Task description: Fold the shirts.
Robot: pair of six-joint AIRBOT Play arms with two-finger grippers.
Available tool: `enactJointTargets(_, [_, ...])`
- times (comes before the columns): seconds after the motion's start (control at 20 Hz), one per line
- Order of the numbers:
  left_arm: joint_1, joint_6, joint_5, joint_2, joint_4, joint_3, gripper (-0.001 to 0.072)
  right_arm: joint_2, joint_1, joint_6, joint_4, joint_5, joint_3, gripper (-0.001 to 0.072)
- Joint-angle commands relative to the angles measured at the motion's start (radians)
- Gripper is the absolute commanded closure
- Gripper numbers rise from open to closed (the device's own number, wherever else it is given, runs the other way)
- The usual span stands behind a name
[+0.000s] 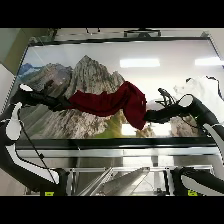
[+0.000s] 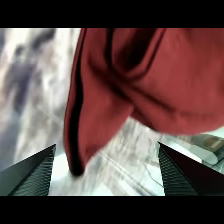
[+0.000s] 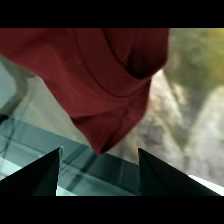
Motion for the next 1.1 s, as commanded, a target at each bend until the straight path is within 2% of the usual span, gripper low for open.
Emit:
enactJointTargets(0.0, [-0.037,-0.016,0.011,-0.066,0.006,0.07,0.0018,-0.056,0.016,-0.106,0.191,-0.073,-0.044,0.0191])
enactJointTargets(0.05, [-0.049,-0.023,0.007,-0.082,0.006,0.092,0.0019,-0.08,0.025,-0.138,0.248,-0.088,-0.044,0.0217])
enactJointTargets(0.1, [-0.058,-0.025,0.0,-0.095,0.006,0.112,0.0021,-0.108,0.036,-0.178,0.303,-0.098,-0.044,0.0315])
enactJointTargets(0.15, [-0.068,-0.025,-0.007,-0.103,0.006,0.13,0.0147,-0.132,0.045,-0.211,0.346,-0.102,-0.044,0.037])
enactJointTargets(0.2, [-0.078,-0.024,-0.016,-0.11,0.006,0.148,0.0348,-0.151,0.047,-0.24,0.386,-0.101,-0.044,0.0369])
enactJointTargets(0.3, [-0.092,-0.024,-0.039,-0.112,0.006,0.183,0.0655,-0.169,0.047,-0.288,0.454,-0.102,-0.044,0.0389])
enactJointTargets(0.35, [-0.093,-0.022,-0.059,-0.112,0.006,0.202,0.0702,-0.167,0.045,-0.293,0.457,-0.102,-0.042,0.0589])
enactJointTargets(0.4, [-0.092,-0.022,-0.084,-0.112,0.005,0.223,0.0702,-0.164,0.045,-0.298,0.457,-0.101,-0.035,0.0694])
enactJointTargets(0.55, [-0.089,-0.044,-0.167,-0.111,-0.002,0.296,0.0702,-0.141,0.033,-0.307,0.452,-0.092,-0.011,0.0694])
enactJointTargets(0.6, [-0.089,-0.059,-0.19,-0.111,-0.001,0.32,0.0702,-0.125,0.017,-0.307,0.445,-0.072,-0.01,0.069])
enactJointTargets(0.65, [-0.09,-0.061,-0.203,-0.111,-0.002,0.333,0.0702,-0.107,-0.005,-0.307,0.428,-0.046,-0.01,0.0624])
enactJointTargets(0.7, [-0.09,-0.063,-0.216,-0.111,-0.002,0.339,0.0702,-0.086,-0.034,-0.298,0.399,-0.014,-0.011,0.0449])
enactJointTargets(0.8, [-0.098,-0.063,-0.22,-0.111,-0.001,0.332,0.0702,-0.044,-0.097,-0.233,0.317,0.047,-0.013,0.0434])
enactJointTargets(0.85, [-0.098,-0.062,-0.22,-0.111,0.0,0.326,0.0702,-0.024,-0.119,-0.185,0.27,0.056,-0.018,0.0375])
enactJointTargets(0.9, [-0.098,-0.062,-0.217,-0.111,0.0,0.32,0.0702,-0.008,-0.131,-0.143,0.225,0.056,-0.024,0.0186])
enactJointTargets(0.95, [-0.098,-0.062,-0.214,-0.111,0.001,0.32,0.0702,0.002,-0.131,-0.113,0.195,0.049,-0.032,0.0126])
enactJointTargets(1.05, [-0.097,-0.061,-0.209,-0.111,0.0,0.324,0.0702,-0.006,-0.118,-0.088,0.19,0.032,-0.049,0.0127])
